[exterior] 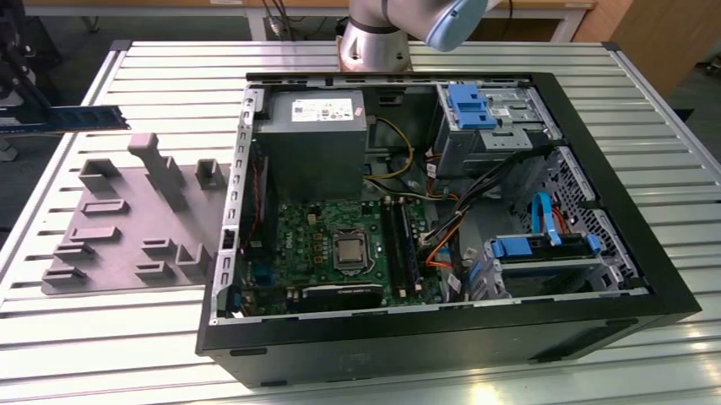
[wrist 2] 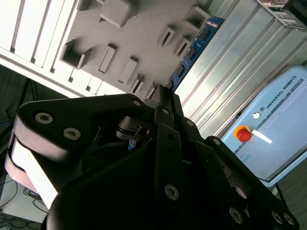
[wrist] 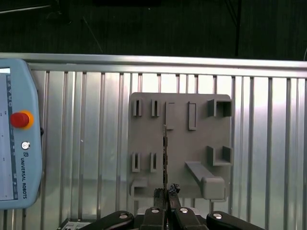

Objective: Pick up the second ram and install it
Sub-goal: 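Pick up the second ram and move it above second insertion slot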

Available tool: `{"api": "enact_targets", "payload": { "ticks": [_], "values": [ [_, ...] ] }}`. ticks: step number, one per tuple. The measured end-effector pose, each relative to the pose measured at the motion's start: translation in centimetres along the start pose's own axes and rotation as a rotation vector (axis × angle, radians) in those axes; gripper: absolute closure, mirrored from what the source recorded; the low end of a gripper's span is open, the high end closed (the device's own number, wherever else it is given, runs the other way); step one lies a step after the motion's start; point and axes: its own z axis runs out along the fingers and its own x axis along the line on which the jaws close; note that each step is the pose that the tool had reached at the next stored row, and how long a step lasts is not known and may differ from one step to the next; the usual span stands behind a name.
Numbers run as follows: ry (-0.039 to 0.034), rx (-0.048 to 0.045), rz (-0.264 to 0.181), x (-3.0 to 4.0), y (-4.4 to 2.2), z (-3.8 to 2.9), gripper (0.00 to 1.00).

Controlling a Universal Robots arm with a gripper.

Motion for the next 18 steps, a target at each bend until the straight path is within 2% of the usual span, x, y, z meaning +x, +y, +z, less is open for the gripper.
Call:
{"api": "enact_targets", "payload": {
  "ticks": [18],
  "values": [
    [0.0, 0.0001, 0.0, 0.01, -0.86, 0.0, 0.86]
  ]
}}
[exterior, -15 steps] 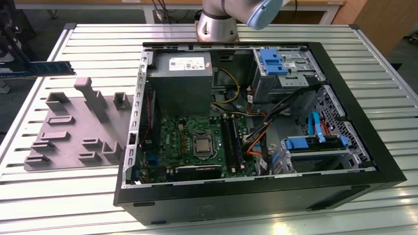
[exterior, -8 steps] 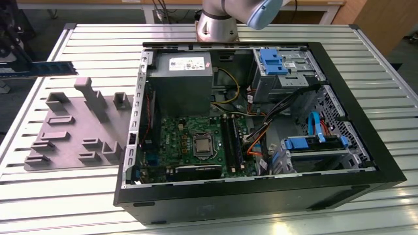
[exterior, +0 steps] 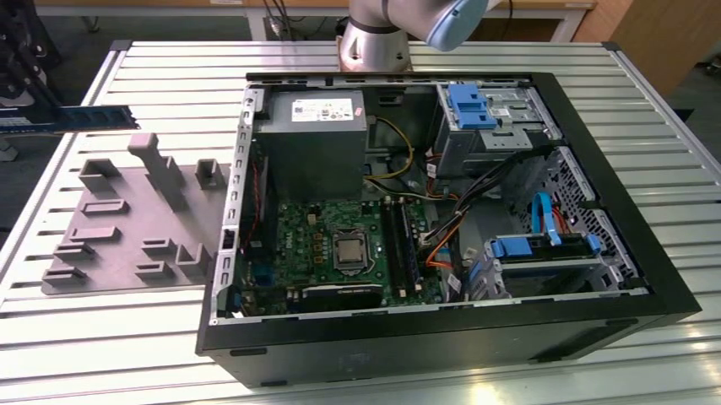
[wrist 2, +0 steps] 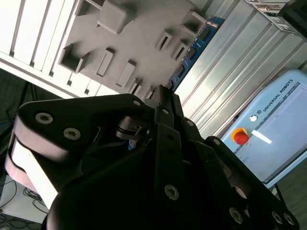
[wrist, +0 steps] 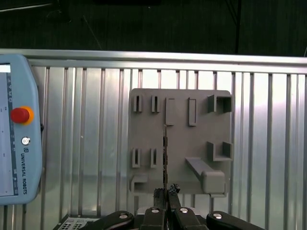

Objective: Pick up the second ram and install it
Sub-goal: 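Pick up the second ram and move it above second insertion slot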

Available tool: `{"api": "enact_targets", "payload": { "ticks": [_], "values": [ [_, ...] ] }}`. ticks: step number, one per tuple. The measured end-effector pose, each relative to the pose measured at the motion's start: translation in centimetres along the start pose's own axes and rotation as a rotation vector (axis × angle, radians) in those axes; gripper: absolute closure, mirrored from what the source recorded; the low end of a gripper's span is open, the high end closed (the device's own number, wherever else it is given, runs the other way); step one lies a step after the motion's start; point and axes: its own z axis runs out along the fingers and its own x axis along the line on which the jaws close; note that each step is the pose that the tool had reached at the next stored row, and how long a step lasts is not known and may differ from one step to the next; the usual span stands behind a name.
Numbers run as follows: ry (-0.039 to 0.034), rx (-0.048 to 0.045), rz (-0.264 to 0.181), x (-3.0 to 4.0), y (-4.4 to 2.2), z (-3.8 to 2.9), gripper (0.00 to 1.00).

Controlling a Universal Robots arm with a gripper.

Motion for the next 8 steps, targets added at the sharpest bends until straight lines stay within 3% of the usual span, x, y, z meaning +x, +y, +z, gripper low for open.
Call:
{"api": "enact_targets", "payload": {
  "ticks": [8],
  "values": [
    [0.0, -0.0001, 0.0, 0.01, -0.39, 0.0, 0.86]
  ]
}}
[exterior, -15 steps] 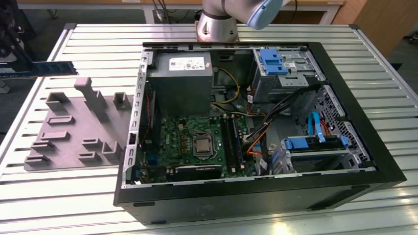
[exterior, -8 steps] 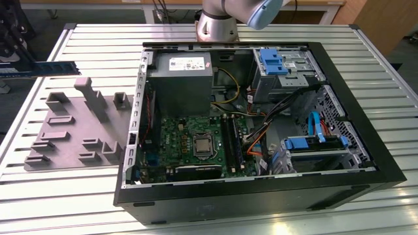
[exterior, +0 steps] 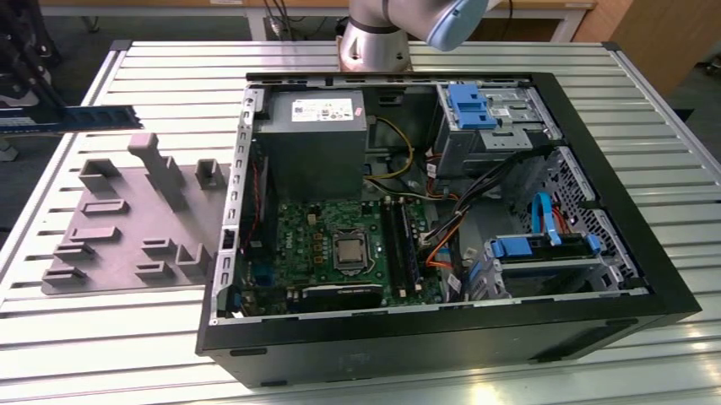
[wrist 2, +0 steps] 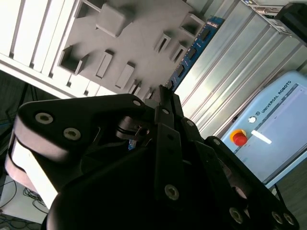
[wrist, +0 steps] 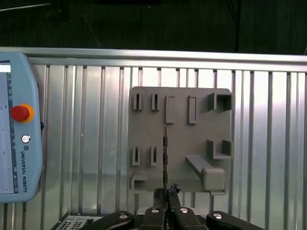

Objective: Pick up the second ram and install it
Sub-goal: 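Pick up the second ram and move it above second insertion slot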

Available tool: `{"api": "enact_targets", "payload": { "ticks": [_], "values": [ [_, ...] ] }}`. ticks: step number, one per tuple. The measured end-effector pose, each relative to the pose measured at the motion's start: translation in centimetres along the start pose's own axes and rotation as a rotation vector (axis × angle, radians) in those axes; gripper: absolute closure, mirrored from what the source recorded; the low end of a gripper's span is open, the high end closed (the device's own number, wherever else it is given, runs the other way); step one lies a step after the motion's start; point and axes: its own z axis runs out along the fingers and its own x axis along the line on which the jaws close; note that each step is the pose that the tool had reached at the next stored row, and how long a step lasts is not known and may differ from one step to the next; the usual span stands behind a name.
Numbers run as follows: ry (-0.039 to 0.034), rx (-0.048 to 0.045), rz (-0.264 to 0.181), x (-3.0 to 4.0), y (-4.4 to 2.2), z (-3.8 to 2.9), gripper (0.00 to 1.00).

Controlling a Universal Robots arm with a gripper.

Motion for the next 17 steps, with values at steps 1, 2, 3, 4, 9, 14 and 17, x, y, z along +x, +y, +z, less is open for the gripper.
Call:
{"api": "enact_targets", "payload": {
  "ticks": [1, 2, 3, 4, 9, 14, 17],
  "values": [
    [0.0001, 0.0, 0.0, 0.0, -0.05, 0.0, 0.86],
    [0.0, 0.0001, 0.0, 0.0, -0.11, 0.0, 0.86],
    [0.0, 0.0, 0.0, 0.0, -0.16, 0.0, 0.86],
    [0.0001, 0.0, 0.0, 0.0, -0.21, 0.0, 0.86],
    [0.0001, 0.0, 0.0, 0.01, -0.54, -0.01, 0.86],
    [0.0001, 0.0, 0.0, 0.01, -1.08, -0.01, 0.86],
    [0.0, 0.0, 0.0, 0.02, -1.35, 0.0, 0.86]
  ]
}}
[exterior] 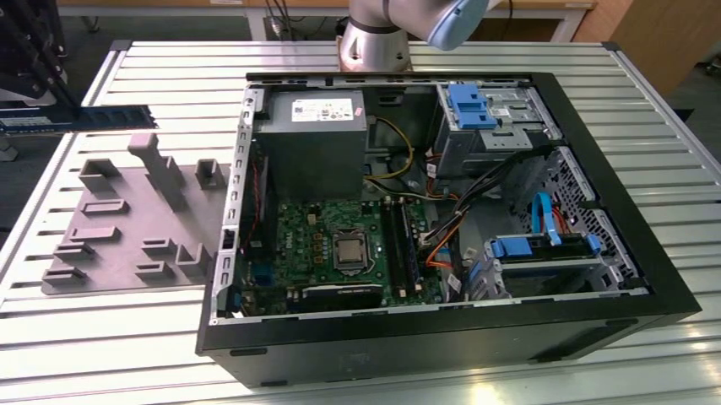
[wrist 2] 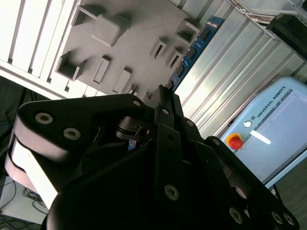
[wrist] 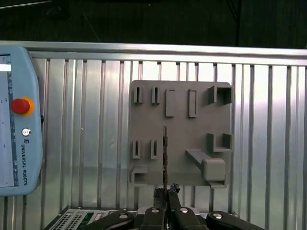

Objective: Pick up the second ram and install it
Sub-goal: 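Pick up the second ram and move it above second insertion slot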

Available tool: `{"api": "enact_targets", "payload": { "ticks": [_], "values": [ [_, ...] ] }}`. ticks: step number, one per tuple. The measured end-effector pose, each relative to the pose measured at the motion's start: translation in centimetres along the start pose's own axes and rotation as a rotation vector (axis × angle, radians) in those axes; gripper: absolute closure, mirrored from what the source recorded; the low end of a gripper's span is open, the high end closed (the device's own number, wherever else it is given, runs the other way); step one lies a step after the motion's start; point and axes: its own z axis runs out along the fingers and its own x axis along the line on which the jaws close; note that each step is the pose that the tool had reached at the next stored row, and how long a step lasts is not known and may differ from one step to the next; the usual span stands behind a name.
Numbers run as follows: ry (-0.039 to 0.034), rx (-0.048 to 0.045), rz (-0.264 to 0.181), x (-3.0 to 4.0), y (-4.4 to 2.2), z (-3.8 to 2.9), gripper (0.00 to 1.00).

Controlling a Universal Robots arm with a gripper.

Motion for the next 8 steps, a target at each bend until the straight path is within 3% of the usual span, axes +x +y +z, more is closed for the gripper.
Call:
{"api": "enact_targets", "payload": {
  "ticks": [8],
  "values": [
    [0.0001, 0.0, 0.0, 0.0, -0.51, 0.0, 0.86]
  ]
}}
